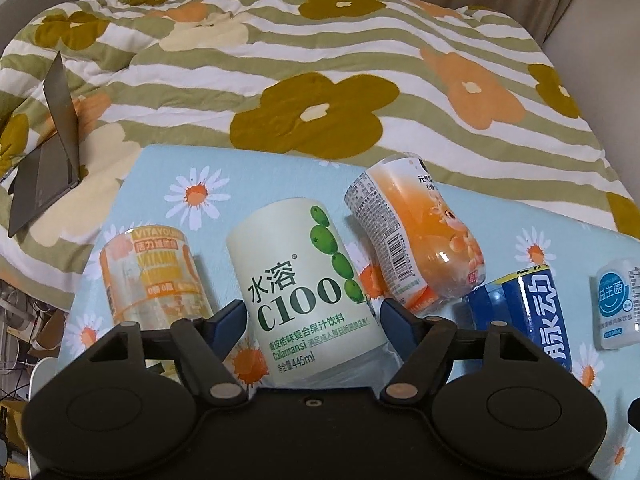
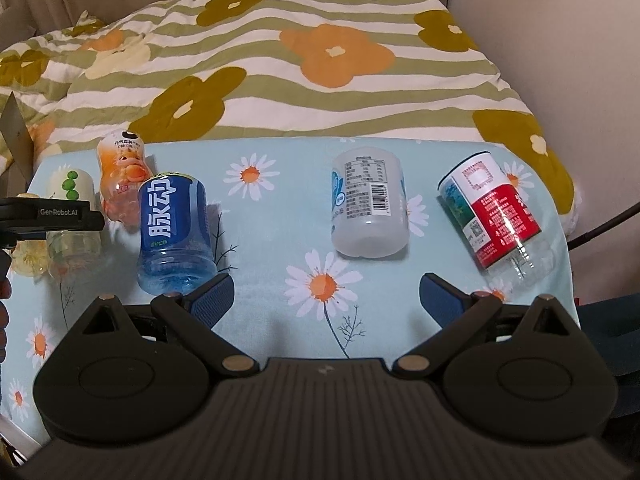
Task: Flip cup upright
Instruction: 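Reach the left tool down and grasp the white-green cup lying sideways, then lift the cup with the left tool and carry it toward the right tool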
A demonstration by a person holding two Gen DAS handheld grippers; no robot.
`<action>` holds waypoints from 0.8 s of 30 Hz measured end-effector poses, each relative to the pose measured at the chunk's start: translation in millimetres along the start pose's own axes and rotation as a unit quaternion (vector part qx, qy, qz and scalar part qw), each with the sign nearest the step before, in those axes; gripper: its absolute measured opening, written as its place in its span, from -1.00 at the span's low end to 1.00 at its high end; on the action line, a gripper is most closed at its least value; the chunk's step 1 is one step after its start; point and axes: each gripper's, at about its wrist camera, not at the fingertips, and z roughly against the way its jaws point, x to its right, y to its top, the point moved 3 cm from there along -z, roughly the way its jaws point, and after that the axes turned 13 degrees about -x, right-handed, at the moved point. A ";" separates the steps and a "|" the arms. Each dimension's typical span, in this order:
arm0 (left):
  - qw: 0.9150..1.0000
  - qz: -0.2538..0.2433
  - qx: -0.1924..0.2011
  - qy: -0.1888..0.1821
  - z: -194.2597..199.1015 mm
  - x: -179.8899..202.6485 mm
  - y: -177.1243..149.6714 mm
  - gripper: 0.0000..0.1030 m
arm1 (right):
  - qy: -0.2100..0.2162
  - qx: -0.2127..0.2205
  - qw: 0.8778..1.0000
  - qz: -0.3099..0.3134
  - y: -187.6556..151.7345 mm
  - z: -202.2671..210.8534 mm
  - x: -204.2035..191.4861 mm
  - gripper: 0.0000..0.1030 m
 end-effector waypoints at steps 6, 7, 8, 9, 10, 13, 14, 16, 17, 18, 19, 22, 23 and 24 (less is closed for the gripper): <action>1.000 -0.005 0.012 -0.003 7.1 1.9 -3.3 0.44 | 0.001 0.003 1.000 0.000 -0.4 2.1 0.6 1.00; 1.000 -0.006 0.015 -0.003 9.4 2.7 -4.3 0.44 | 0.002 0.005 1.000 0.000 -1.2 3.3 1.7 1.00; 1.000 -0.007 0.018 -0.003 12.1 3.5 -5.6 0.43 | 0.003 0.006 1.000 -0.001 -2.7 4.8 3.0 1.00; 1.000 -0.009 0.021 -0.005 14.8 4.5 -6.8 0.42 | 0.004 0.008 1.000 -0.002 -4.1 6.2 4.5 1.00; 1.000 -0.010 0.026 -0.004 18.7 5.7 -8.5 0.42 | 0.005 0.011 1.000 -0.002 -5.2 7.9 6.0 1.00; 0.999 -0.017 0.037 -0.004 28.6 10.2 -15.1 0.40 | 0.010 0.018 1.000 -0.003 -10.9 12.7 10.3 1.00; 0.999 -0.019 0.039 -0.004 31.6 11.8 -17.4 0.40 | 0.012 0.020 1.000 -0.003 -13.7 14.4 12.3 1.00; 0.999 -0.025 0.043 -0.004 38.0 15.9 -25.1 0.39 | 0.017 0.025 1.000 -0.003 -19.8 18.4 15.9 1.00; 0.999 -0.028 0.046 -0.004 41.1 17.7 -29.1 0.38 | 0.019 0.028 0.999 -0.003 -23.1 20.5 17.7 1.00; 0.998 -0.032 0.048 -0.004 45.0 20.3 -34.2 0.38 | 0.021 0.031 0.999 -0.002 -26.8 22.2 19.5 1.00; 0.998 -0.036 0.050 -0.003 48.3 22.8 -38.6 0.38 | 0.024 0.034 0.999 -0.002 -30.6 24.3 21.5 1.00; 0.997 -0.051 0.051 -0.004 59.1 31.4 -54.4 0.38 | 0.032 0.040 0.999 -0.001 -43.7 30.8 29.3 1.00; 0.997 -0.060 0.050 -0.004 63.3 35.8 -61.4 0.38 | 0.034 0.042 0.999 -0.001 -49.0 33.6 32.0 1.00; 0.996 -0.068 0.049 -0.004 66.3 39.4 -68.1 0.38 | 0.036 0.044 0.998 -0.001 -54.3 36.1 35.0 1.00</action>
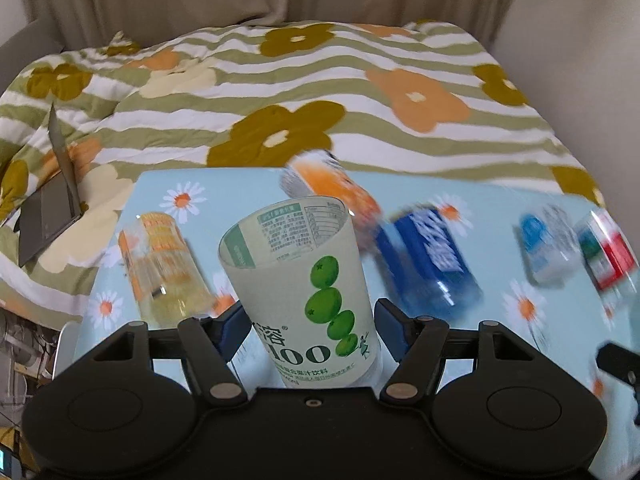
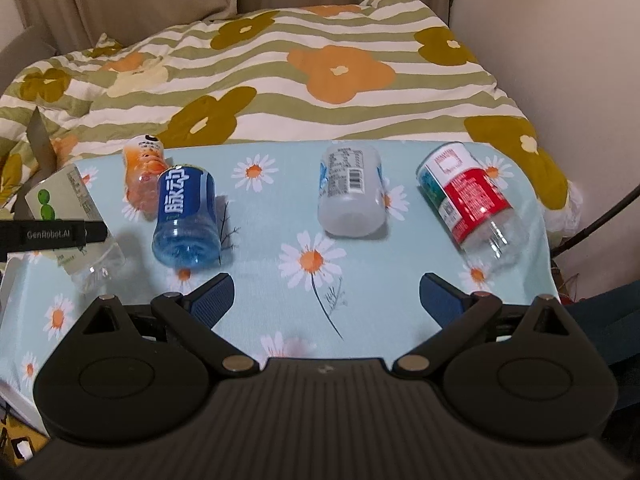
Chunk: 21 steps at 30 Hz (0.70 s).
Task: Flip cup upright
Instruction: 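Lift the cup with the left tool and carry it toward the right tool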
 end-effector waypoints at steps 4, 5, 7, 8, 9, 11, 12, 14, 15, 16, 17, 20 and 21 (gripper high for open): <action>0.999 -0.043 -0.017 -0.009 12.4 23.6 -28.7 0.38 | 0.009 0.005 1.000 -0.005 -23.2 10.3 16.5 1.00; 0.998 -0.055 -0.023 -0.011 13.9 29.8 -36.0 0.38 | 0.011 0.005 1.000 -0.007 -29.7 12.3 20.9 1.00; 0.996 -0.080 -0.036 -0.015 15.9 42.3 -52.1 0.38 | 0.016 0.003 1.000 -0.010 -43.2 16.2 30.8 1.00; 0.995 -0.090 -0.044 -0.018 16.3 48.6 -59.1 0.38 | 0.018 0.002 1.000 -0.011 -49.3 17.6 34.3 1.00; 0.993 -0.100 -0.052 -0.022 16.3 54.6 -66.1 0.38 | 0.020 0.001 1.000 -0.012 -56.4 18.9 39.6 1.00; 0.990 -0.121 -0.069 -0.028 13.6 68.0 -80.9 0.38 | 0.021 0.000 1.000 -0.014 -67.9 20.7 47.6 1.00; 0.988 -0.130 -0.076 -0.030 11.7 73.8 -87.4 0.38 | 0.022 -0.001 1.000 -0.015 -73.6 20.9 51.7 1.00; 0.985 -0.144 -0.092 -0.036 5.5 84.9 -95.9 0.38 | 0.024 -0.003 1.000 -0.017 -84.2 20.5 58.7 1.00; 0.983 -0.149 -0.099 -0.040 2.3 88.7 -98.5 0.38 | 0.025 -0.003 1.000 -0.019 -89.1 20.2 62.0 1.00; 0.982 -0.153 -0.107 -0.042 -2.4 93.6 -99.3 0.38 | 0.027 -0.002 0.999 -0.020 -93.4 19.7 65.2 1.00; 0.980 -0.156 -0.112 -0.043 -7.0 97.6 -99.8 0.39 | 0.028 -0.003 0.999 -0.021 -97.1 19.0 67.4 1.00; 0.980 -0.165 -0.110 -0.036 -14.6 106.6 -95.9 0.39 | 0.028 -0.004 0.999 -0.021 -105.2 15.8 73.2 1.00; 0.979 -0.164 -0.112 -0.035 -18.1 108.0 -93.0 0.39 | 0.029 -0.004 0.999 -0.021 -106.5 14.9 74.4 1.00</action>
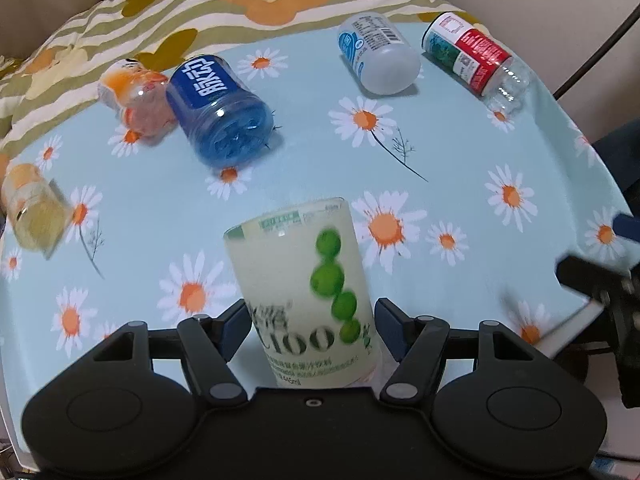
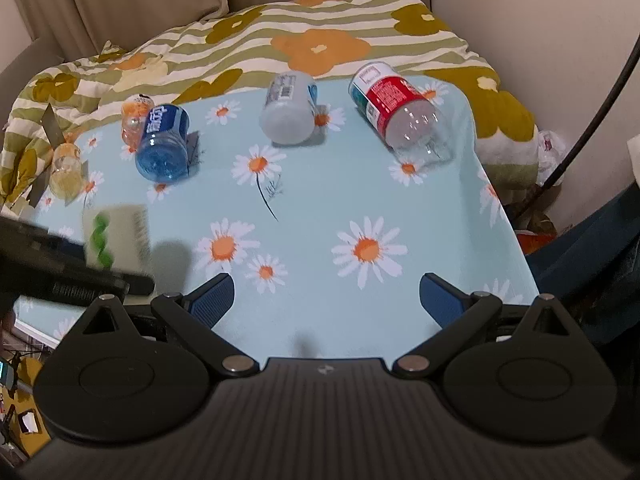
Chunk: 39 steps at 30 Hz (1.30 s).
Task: Flip cup upright
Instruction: 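Lift the cup with the left tool and carry it toward the right tool, then grasp the cup with the right tool while the left tool releases it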
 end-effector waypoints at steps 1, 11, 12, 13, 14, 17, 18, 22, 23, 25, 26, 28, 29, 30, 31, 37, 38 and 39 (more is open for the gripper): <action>1.000 0.005 -0.002 -0.003 -3.3 -0.3 3.7 0.39 | 0.001 0.000 1.000 0.001 -1.7 -0.8 1.3 1.00; 1.000 0.019 -0.002 -0.006 -18.6 1.8 13.3 0.36 | 0.004 -0.004 1.000 0.006 -9.3 -4.6 5.1 1.00; 1.000 0.023 -0.001 -0.008 -19.1 1.9 13.3 0.38 | 0.005 -0.004 1.000 0.008 -9.6 -4.4 5.4 1.00; 1.000 0.026 0.000 -0.009 -19.1 1.4 13.2 0.38 | 0.005 -0.004 1.000 0.010 -9.9 -3.8 5.7 1.00; 1.000 0.029 0.003 -0.011 -18.5 1.3 12.9 0.45 | 0.005 -0.003 1.000 0.012 -9.9 -3.1 5.5 1.00; 0.999 0.032 0.023 -0.002 -13.9 2.6 11.2 0.79 | 0.007 0.002 1.000 0.020 -10.2 1.5 6.0 1.00; 0.999 0.032 0.032 0.004 -11.6 3.2 10.4 0.81 | 0.008 0.005 1.000 0.025 -10.3 3.5 6.2 1.00; 0.997 0.049 0.061 0.031 4.4 3.0 1.7 0.81 | 0.018 0.011 0.999 0.044 -6.0 11.7 7.5 1.00; 0.995 0.058 0.069 0.035 10.9 2.2 -3.0 0.84 | 0.023 0.010 0.999 0.046 -3.6 13.6 7.6 1.00; 0.992 0.077 0.088 0.041 26.1 -0.7 -13.9 0.89 | 0.035 0.005 0.998 0.054 3.7 18.2 7.0 1.00; 0.991 0.086 0.097 0.044 33.6 -2.3 -19.8 0.92 | 0.041 0.004 0.997 0.058 7.4 20.8 5.3 1.00; 0.987 0.099 0.117 0.054 49.0 -6.8 -33.5 1.00 | 0.047 -0.001 0.996 0.074 16.8 25.7 -1.6 1.00; 0.984 0.106 0.128 0.061 56.5 -10.3 -40.6 1.00 | 0.048 -0.006 0.996 0.081 21.1 26.4 -6.0 1.00; 0.982 0.112 0.137 0.067 62.8 -14.4 -47.8 1.00 | 0.052 -0.014 0.995 0.087 26.7 26.6 -11.6 1.00; 0.980 0.116 0.142 0.072 67.1 -18.2 -53.4 1.00 | 0.058 -0.022 0.994 0.088 31.2 26.6 -16.9 1.00; 0.981 0.116 0.145 0.063 74.2 -41.9 -80.5 1.00 | 0.118 -0.077 0.988 0.062 56.4 9.7 -57.3 1.00; 0.981 0.113 0.146 0.061 74.2 -45.0 -84.1 1.00 | 0.124 -0.088 0.987 0.053 60.9 4.3 -63.7 1.00; 0.981 0.109 0.148 0.059 73.9 -48.7 -88.0 1.00 | 0.132 -0.101 0.985 0.044 65.9 -3.6 -71.5 1.00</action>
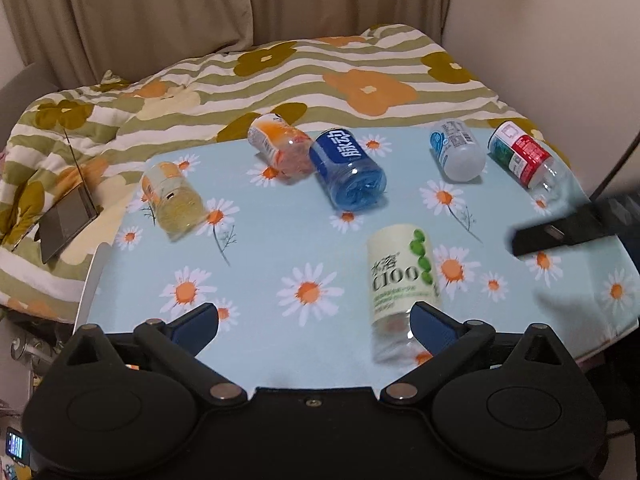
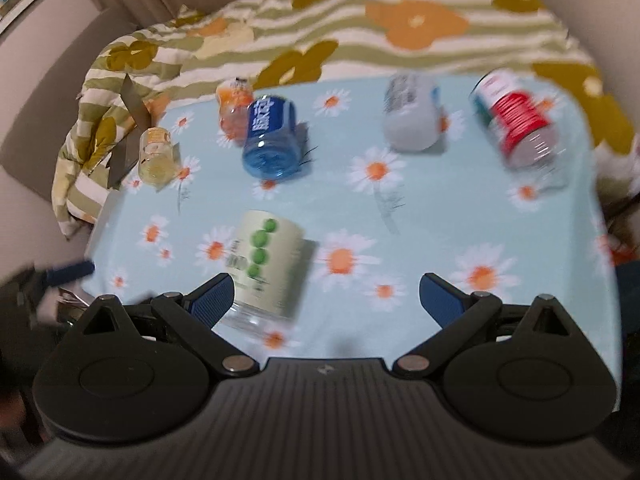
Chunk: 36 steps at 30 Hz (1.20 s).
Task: Flip cup upright
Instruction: 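Grasp the cup with the right tool while the left tool releases it, then rotate the held cup with the right tool until its rim faces up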
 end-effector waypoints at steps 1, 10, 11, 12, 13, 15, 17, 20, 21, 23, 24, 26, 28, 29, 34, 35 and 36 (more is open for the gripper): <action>1.000 -0.005 0.002 -0.004 -0.3 -4.7 -3.4 1.00 | 0.006 -0.011 1.000 -0.010 6.2 -7.9 -3.3 1.00; 0.999 -0.025 -0.018 -0.035 -19.1 -46.7 -26.0 1.00 | 0.036 -0.077 0.990 -0.115 53.0 -79.2 -13.2 1.00; 0.999 -0.025 -0.022 -0.037 -21.4 -51.7 -27.9 1.00 | 0.034 -0.081 0.989 -0.118 55.5 -84.2 -14.8 0.97; 0.999 -0.025 -0.026 -0.039 -23.5 -56.7 -30.4 1.00 | 0.033 -0.083 0.989 -0.121 57.1 -88.5 -16.5 0.93; 0.998 -0.022 -0.032 -0.040 -26.5 -63.4 -32.8 1.00 | 0.033 -0.086 0.988 -0.124 58.1 -91.6 -17.6 0.85; 0.998 -0.017 -0.042 -0.045 -31.7 -73.4 -36.0 1.00 | 0.034 -0.090 0.987 -0.132 59.5 -97.1 -19.4 0.77; 0.997 -0.012 -0.049 -0.054 -35.7 -82.0 -38.6 1.00 | 0.037 -0.095 0.985 -0.142 60.1 -102.3 -20.1 0.65; 0.997 -0.010 -0.049 -0.061 -37.7 -90.3 -37.9 1.00 | 0.040 -0.099 0.982 -0.154 58.7 -107.2 -18.7 0.51; 0.997 -0.010 -0.048 -0.062 -37.4 -91.4 -37.3 1.00 | 0.042 -0.098 0.982 -0.155 57.9 -107.3 -18.3 0.51; 0.997 -0.012 -0.046 -0.062 -37.0 -93.0 -36.0 1.00 | 0.039 -0.096 0.983 -0.154 58.0 -106.6 -19.5 0.49; 0.997 -0.013 -0.046 -0.062 -36.9 -93.7 -35.4 1.00 | 0.039 -0.095 0.983 -0.154 57.8 -106.0 -19.5 0.49; 0.997 -0.015 -0.045 -0.065 -37.1 -94.8 -34.4 1.00 | 0.039 -0.093 0.983 -0.153 57.9 -105.9 -20.2 0.47; 0.997 -0.015 -0.046 -0.066 -37.2 -95.7 -33.4 1.00 | 0.039 -0.090 0.984 -0.152 57.1 -104.8 -21.0 0.46; 0.997 -0.016 -0.046 -0.066 -37.1 -96.0 -32.6 1.00 | 0.040 -0.088 0.984 -0.150 56.9 -104.5 -22.1 0.45; 0.997 -0.016 -0.043 -0.064 -34.2 -98.7 -29.1 1.00 | 0.042 -0.078 0.986 -0.139 53.6 -99.4 -25.9 0.43; 0.997 -0.015 -0.042 -0.064 -33.5 -99.2 -28.3 1.00 | 0.043 -0.076 0.987 -0.138 53.2 -98.4 -26.7 0.43; 0.997 -0.015 -0.042 -0.064 -33.1 -99.4 -27.5 1.00 | 0.046 -0.074 0.987 -0.138 52.7 -96.8 -26.8 0.43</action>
